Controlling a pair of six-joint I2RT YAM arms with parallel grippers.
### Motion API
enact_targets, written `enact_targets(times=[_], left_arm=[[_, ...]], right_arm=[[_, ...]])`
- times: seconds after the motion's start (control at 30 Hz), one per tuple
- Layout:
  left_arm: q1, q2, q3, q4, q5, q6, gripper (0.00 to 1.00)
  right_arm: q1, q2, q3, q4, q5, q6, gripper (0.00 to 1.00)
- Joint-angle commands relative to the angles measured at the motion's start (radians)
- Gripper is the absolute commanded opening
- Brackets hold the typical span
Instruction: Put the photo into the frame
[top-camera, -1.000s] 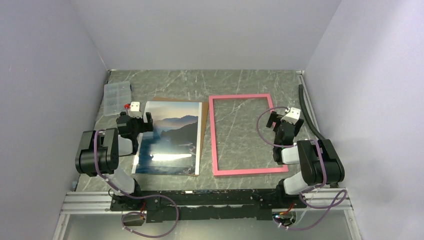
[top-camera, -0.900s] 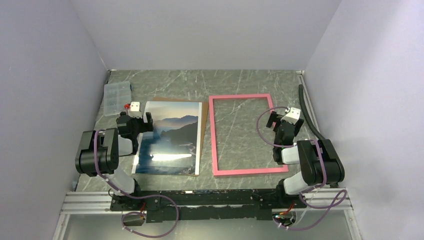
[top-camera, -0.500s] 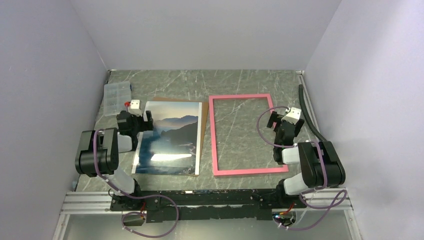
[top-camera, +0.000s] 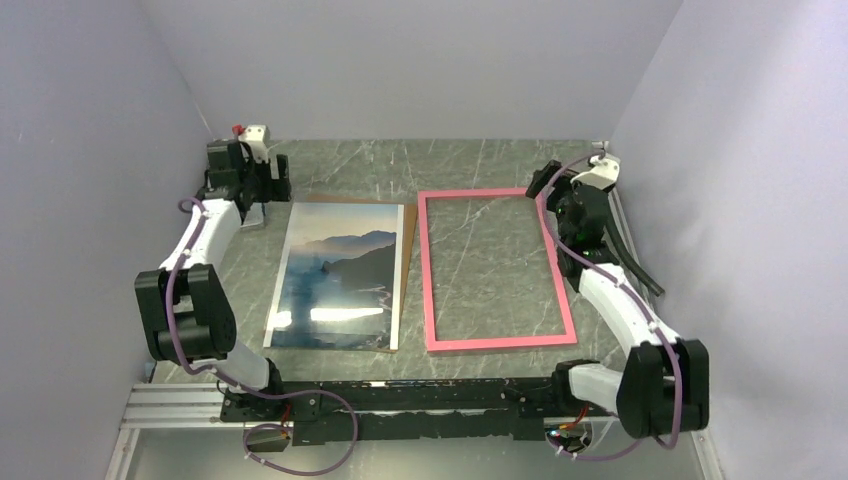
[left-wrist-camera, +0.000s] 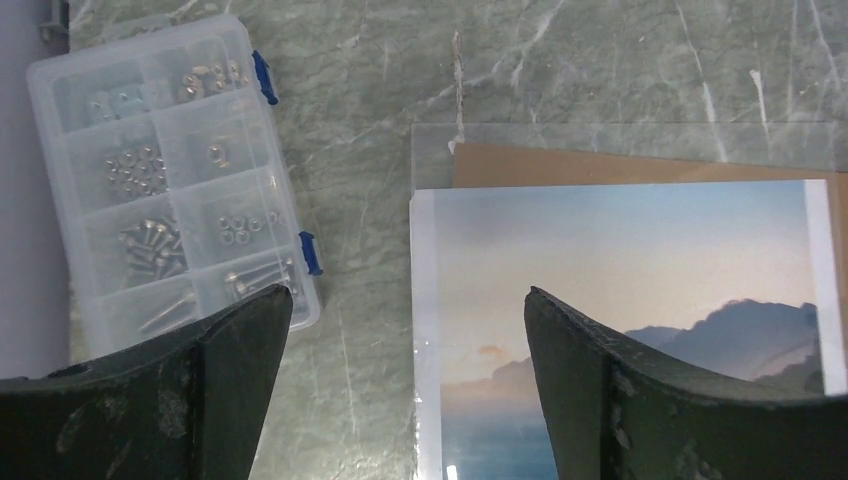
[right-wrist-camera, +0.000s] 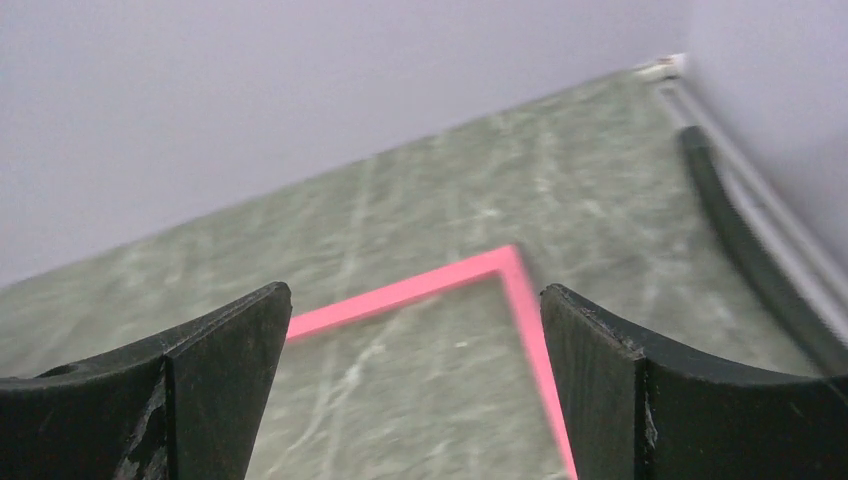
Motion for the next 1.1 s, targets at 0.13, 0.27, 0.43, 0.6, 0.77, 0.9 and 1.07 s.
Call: enact_targets(times=[0.13, 0.27, 0.43, 0.6, 0.77, 0.9, 1.07], left_arm=[[0.015, -0.03, 0.171, -0.317, 0.067, -0.024, 0.93], [0.015, -0.061, 0.18, -0.327, 0.087, -0.032, 0.93], [0.019, -0.083, 0.187, -0.354, 0.069, -0.019, 0.92], [0.03, -0.1, 0.187, -0.39, 0.073, -0.012, 0.92], [0.065, -0.09, 0.239, -0.456, 0.072, -0.045, 0.91], [0.122, -0.071, 0.282, -0.518, 0.129, -0.051, 0.9], [0.15, -0.057, 0.292, -0.551, 0.132, -0.078, 0.89]], right_arm=[[0.016, -0.039, -0.035, -0.076, -0.465, 0.193, 1.0], [0.187, 0.015, 0.07, -0.217, -0.337, 0.106, 1.0], [0.38, 0.104, 0.144, -0.253, -0.16, 0.09, 1.0], [0.555, 0.28, 0.319, -0.471, 0.078, 0.127, 1.0], [0.66, 0.468, 0.478, -0.607, 0.125, 0.171, 1.0], [0.721, 0.589, 0.587, -0.72, 0.198, 0.228, 0.96], [0.727, 0.643, 0.598, -0.728, 0.189, 0.25, 0.93]])
